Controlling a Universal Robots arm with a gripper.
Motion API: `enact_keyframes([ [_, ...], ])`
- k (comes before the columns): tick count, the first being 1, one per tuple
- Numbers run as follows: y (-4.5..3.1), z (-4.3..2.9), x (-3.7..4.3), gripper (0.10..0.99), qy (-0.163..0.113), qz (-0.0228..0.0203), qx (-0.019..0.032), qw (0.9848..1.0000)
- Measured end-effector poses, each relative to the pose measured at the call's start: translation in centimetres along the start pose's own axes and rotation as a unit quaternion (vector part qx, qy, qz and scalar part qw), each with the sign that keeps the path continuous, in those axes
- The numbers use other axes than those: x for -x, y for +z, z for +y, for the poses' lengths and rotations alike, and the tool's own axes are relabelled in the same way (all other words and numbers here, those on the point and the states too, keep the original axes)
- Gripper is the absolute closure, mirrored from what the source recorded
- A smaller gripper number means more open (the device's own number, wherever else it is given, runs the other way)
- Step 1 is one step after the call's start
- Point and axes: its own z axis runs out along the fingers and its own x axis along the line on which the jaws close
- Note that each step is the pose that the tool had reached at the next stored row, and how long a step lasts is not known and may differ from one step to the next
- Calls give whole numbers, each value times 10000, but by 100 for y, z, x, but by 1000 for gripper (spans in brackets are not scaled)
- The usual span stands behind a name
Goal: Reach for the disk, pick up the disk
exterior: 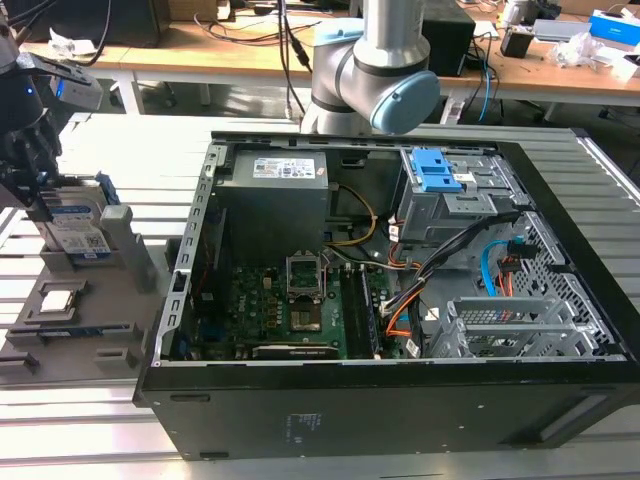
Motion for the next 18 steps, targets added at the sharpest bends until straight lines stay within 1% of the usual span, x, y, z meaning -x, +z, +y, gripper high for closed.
enact_keyframes([
  [3,3,0,0,545,0,0,0,10000],
  [5,5,0,0,690,0,0,0,10000],
  [6,5,0,0,722,0,0,0,10000],
  [18,13,-1,0,722,0,0,0,10000],
])
